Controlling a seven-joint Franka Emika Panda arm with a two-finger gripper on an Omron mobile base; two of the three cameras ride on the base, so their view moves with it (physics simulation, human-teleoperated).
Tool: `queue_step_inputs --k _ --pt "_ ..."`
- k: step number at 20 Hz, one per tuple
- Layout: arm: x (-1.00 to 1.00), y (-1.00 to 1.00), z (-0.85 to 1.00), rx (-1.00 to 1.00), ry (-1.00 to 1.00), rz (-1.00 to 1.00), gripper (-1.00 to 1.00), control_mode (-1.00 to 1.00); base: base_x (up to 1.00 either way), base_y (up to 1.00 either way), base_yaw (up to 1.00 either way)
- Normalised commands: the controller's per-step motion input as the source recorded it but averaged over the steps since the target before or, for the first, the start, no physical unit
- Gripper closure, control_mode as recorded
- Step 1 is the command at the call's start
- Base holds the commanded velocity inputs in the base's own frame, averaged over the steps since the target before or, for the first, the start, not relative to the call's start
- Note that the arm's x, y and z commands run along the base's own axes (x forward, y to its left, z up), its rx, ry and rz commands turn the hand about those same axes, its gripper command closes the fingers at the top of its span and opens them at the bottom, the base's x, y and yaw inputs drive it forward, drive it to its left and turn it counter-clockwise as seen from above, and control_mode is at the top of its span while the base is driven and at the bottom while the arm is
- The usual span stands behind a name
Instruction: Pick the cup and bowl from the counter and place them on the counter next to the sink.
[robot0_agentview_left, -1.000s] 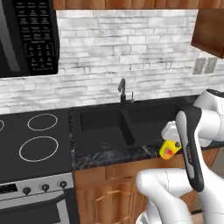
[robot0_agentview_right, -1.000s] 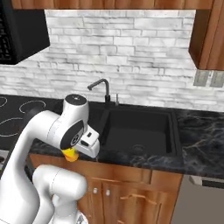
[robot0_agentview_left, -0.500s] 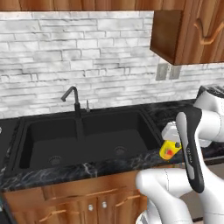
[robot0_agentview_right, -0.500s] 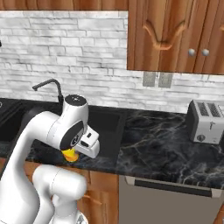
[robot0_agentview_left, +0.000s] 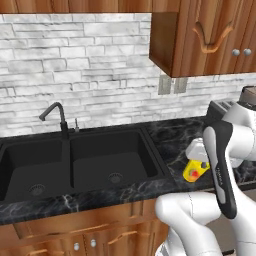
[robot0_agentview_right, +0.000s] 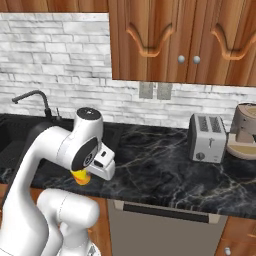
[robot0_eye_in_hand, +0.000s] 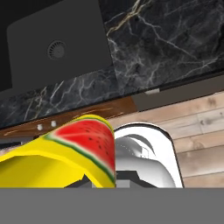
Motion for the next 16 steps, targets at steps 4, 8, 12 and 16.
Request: queue_step_inputs --k 4,8,12,16 --pt "0.0 0.0 0.0 0.0 0.0 0.0 1.0 1.0 0.0 0.0 0.0" --pt "0.0 0.0 0.0 0.0 0.0 0.0 1.0 1.0 0.0 0.0 0.0" --pt "0.0 0.0 0.0 0.0 0.0 0.0 1.0 1.0 0.0 0.0 0.0" --pt "0.0 0.0 0.0 0.0 0.0 0.0 1.0 -1.0 0.0 0.0 0.0"
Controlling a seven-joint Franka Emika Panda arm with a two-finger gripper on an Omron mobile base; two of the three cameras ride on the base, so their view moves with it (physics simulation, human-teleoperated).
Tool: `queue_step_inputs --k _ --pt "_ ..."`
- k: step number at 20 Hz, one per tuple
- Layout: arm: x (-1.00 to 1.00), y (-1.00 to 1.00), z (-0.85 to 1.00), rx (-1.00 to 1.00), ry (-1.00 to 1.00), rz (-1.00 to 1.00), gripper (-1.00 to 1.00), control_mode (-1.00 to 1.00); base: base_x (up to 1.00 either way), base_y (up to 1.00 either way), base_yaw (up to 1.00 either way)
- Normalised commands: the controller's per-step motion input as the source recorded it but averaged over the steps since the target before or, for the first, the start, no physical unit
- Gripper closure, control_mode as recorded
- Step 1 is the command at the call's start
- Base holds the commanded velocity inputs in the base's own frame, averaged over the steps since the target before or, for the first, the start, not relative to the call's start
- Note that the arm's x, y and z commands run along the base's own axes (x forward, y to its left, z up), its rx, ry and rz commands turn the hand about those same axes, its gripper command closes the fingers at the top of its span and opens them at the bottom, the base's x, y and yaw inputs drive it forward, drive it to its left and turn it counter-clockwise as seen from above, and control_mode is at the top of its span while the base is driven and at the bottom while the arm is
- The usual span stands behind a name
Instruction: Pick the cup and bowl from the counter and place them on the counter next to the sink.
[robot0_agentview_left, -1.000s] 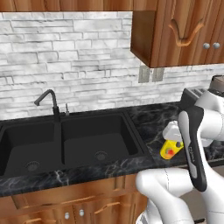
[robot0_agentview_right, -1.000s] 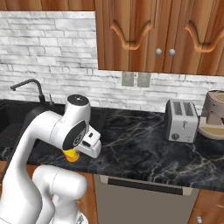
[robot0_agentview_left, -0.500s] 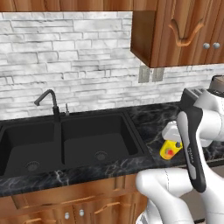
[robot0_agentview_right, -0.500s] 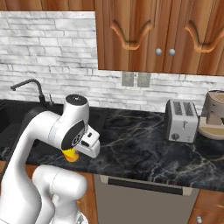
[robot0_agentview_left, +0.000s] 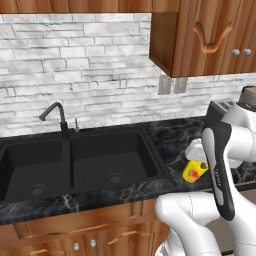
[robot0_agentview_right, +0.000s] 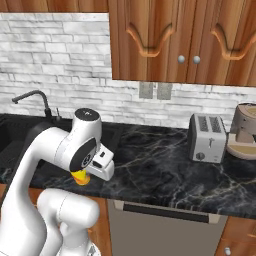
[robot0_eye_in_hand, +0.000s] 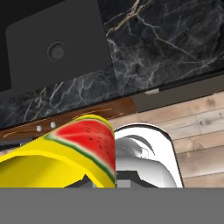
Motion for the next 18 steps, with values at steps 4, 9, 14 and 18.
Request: queue_step_inputs --k 4,9,14,18 --pt "0.0 0.0 0.0 0.0 0.0 0.0 1.0 -1.0 0.0 0.0 0.0" --pt "0.09 -0.02 0.0 0.0 0.0 0.0 1.0 -1.0 0.0 0.0 0.0" --pt "0.45 -0.34 0.0 0.0 0.04 -0.02 1.0 -1.0 0.0 0.0 0.0" --pt "0.66 -0.21 0.0 -0.01 0.12 -0.11 1.0 -1.0 0.0 0.0 0.0"
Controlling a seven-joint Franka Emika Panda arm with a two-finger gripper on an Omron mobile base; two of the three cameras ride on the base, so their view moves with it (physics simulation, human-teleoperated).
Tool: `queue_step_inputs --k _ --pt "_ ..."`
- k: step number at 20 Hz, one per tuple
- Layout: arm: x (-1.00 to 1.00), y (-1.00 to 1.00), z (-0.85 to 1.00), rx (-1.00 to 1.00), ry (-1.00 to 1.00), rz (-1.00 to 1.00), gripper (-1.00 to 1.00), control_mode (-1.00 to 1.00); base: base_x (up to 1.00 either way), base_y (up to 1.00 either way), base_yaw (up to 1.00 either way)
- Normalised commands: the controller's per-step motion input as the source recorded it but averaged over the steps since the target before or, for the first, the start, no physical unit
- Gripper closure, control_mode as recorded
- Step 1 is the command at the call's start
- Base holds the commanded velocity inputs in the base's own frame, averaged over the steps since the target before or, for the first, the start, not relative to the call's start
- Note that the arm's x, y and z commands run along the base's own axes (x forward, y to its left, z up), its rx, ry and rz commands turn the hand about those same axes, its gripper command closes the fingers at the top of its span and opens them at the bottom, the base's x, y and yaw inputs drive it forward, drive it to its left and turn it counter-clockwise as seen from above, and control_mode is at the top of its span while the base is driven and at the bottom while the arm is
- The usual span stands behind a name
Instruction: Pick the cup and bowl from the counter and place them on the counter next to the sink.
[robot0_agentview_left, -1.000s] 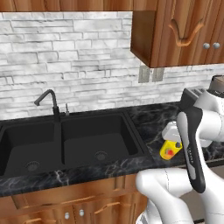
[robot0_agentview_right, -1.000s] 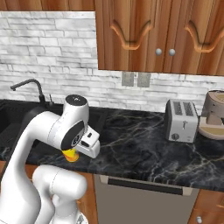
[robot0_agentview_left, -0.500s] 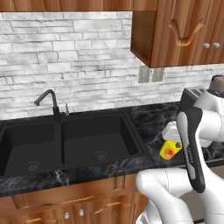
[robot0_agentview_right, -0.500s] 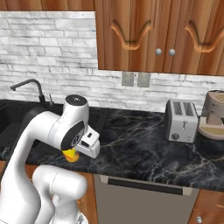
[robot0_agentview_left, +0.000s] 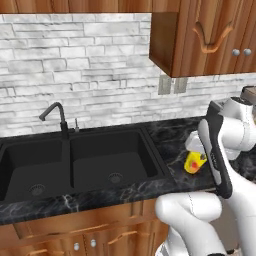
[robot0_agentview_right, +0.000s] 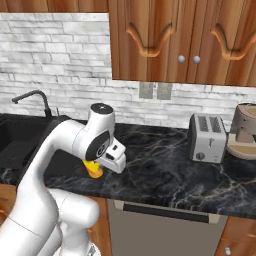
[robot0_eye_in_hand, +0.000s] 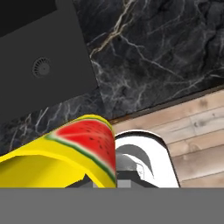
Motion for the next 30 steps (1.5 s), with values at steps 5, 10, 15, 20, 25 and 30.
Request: queue_step_inputs --k 5,10,15,20,25,30 --pt "0.93 0.1 -0.15 -0.13 0.15 -0.24 1.0 -1.0 0.0 0.0 0.0" --pt "0.8 0.11 -0.3 -0.1 0.09 -0.25 1.0 -1.0 0.0 0.0 0.0" --pt "0.05 -0.16 -0.18 0.0 0.0 -0.23 1.0 -1.0 0.0 0.0 0.0" --pt "0.16 -0.22 -0.33 0.01 0.0 -0.18 1.0 -1.0 0.0 0.0 0.0" --pt "0.18 -0.2 -0.47 0.02 0.0 -0.17 1.0 -1.0 0.0 0.0 0.0" --pt "0.21 -0.14 -0.36 0.03 0.0 -0.14 1.0 -1.0 0.0 0.0 0.0"
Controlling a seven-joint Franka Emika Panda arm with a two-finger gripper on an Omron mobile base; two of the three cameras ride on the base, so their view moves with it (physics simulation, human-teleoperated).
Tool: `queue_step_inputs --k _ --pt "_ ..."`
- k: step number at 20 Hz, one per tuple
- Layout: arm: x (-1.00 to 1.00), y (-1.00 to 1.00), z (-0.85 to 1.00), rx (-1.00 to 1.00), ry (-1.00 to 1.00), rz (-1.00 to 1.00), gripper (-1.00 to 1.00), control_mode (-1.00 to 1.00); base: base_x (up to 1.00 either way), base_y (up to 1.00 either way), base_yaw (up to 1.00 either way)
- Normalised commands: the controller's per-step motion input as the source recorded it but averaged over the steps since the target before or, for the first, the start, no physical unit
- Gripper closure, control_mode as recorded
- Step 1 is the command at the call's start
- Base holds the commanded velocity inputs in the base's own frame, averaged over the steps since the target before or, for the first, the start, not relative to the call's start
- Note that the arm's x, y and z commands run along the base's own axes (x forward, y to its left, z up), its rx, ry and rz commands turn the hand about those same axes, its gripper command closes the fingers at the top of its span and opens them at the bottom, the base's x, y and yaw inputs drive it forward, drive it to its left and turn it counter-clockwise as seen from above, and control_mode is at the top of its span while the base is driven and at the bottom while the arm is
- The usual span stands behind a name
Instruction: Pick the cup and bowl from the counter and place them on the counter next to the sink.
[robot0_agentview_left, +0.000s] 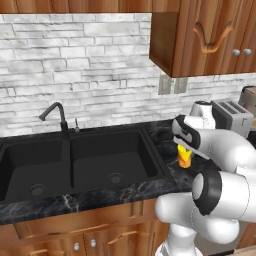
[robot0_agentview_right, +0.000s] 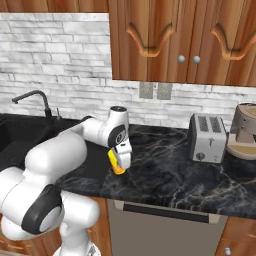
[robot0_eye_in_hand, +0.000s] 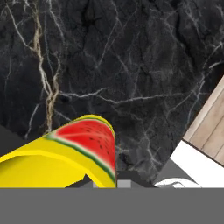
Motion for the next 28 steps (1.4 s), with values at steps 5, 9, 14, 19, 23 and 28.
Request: queue_step_inputs --k 5,9,14,19,23,28 --pt "0.42 -0.24 0.0 0.01 0.0 -0.01 1.0 -1.0 0.0 0.0 0.0" --pt "0.46 -0.28 0.0 0.0 0.0 0.0 1.0 -1.0 0.0 0.0 0.0" --pt "0.49 -0.16 0.0 0.01 0.0 0.0 1.0 -1.0 0.0 0.0 0.0" --pt "0.39 0.0 0.0 0.03 0.01 0.0 1.0 -1.0 0.0 0.0 0.0" --pt "0.28 0.0 -0.03 0.05 0.0 0.0 1.0 -1.0 0.0 0.0 0.0" --pt "0.2 0.0 -0.18 0.03 0.0 0.0 1.0 -1.0 0.0 0.0 0.0"
